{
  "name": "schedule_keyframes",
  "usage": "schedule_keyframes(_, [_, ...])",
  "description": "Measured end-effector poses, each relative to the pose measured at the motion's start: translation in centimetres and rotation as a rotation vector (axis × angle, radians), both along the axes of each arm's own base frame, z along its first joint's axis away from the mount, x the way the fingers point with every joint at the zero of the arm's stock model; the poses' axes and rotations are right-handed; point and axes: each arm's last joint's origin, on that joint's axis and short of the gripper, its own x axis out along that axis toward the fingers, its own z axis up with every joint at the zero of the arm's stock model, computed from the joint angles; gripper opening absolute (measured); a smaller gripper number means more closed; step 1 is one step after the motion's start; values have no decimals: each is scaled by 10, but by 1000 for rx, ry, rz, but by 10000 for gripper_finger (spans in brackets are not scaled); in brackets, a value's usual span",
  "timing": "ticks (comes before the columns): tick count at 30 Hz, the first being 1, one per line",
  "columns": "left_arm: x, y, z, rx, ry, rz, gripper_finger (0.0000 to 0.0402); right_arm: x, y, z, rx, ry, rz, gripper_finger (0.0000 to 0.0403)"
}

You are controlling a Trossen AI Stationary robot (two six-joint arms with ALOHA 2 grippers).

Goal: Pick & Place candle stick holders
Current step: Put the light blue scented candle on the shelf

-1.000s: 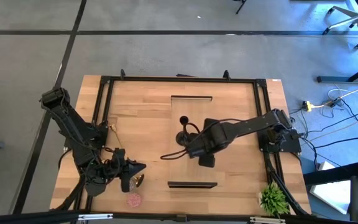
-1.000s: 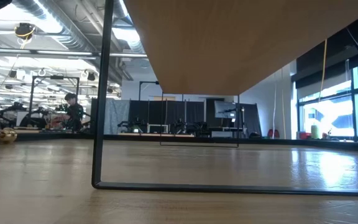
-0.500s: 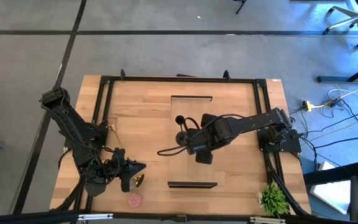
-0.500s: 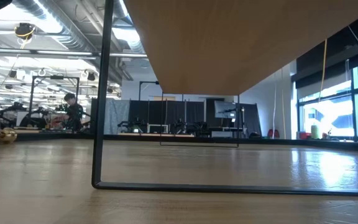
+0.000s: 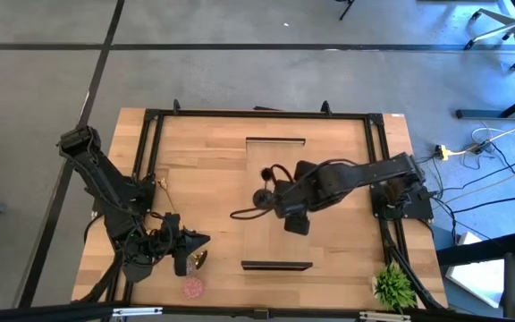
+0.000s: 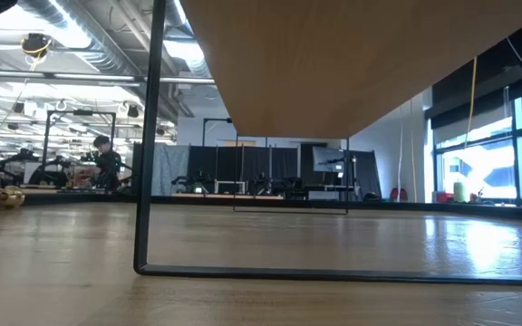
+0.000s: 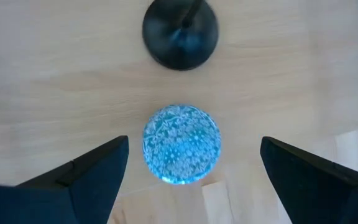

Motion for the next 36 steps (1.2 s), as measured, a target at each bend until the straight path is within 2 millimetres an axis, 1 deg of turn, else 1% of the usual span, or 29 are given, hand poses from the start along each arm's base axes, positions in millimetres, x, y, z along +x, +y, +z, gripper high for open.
schedule_keyframes(3, [0, 0, 0, -1, 0, 0, 2, -12, -4, 14, 22, -46, -28, 369])
schedule_keyframes(6, [0, 0, 0, -5, -1, 1, 2, -26, -5, 24, 43, -76, -54, 369])
schedule_keyframes(10, [0, 0, 0, -6, -2, 2, 2, -52, 0, 31, 101, -88, -77, 369])
schedule_keyframes(14, [0, 0, 1, -11, -9, 6, 2, -86, 10, 35, 221, -63, -108, 369])
schedule_keyframes(17, [0, 0, 1, -10, -9, 6, 2, -102, 28, 35, 329, -39, -100, 369])
schedule_keyframes(19, [0, 0, 1, -4, -8, 6, 2, -107, 43, 34, 378, -47, -70, 369])
schedule_keyframes(22, [0, 1, 0, 15, -8, 22, 2, -103, 63, 28, 399, -131, -22, 369])
schedule_keyframes(24, [1, 3, -1, 22, -7, 35, 2, -96, 72, 19, 371, -173, -24, 369])
schedule_keyframes(26, [3, 4, -1, 23, -6, 41, 2, -92, 75, 7, 333, -164, -84, 364])
schedule_keyframes(28, [4, 5, -1, 23, -4, 45, 2, -90, 76, -3, 307, -140, -145, 350])
schedule_keyframes(31, [7, 8, -1, 26, 1, 57, 2, -87, 79, -15, 296, -118, -211, 303])
schedule_keyframes(33, [9, 10, -2, 34, 7, 70, 2, -88, 83, -17, 316, -126, -231, 257])
schedule_keyframes(36, [14, 16, -3, 46, 22, 91, 2, -98, 98, -17, 399, -69, -226, 167])
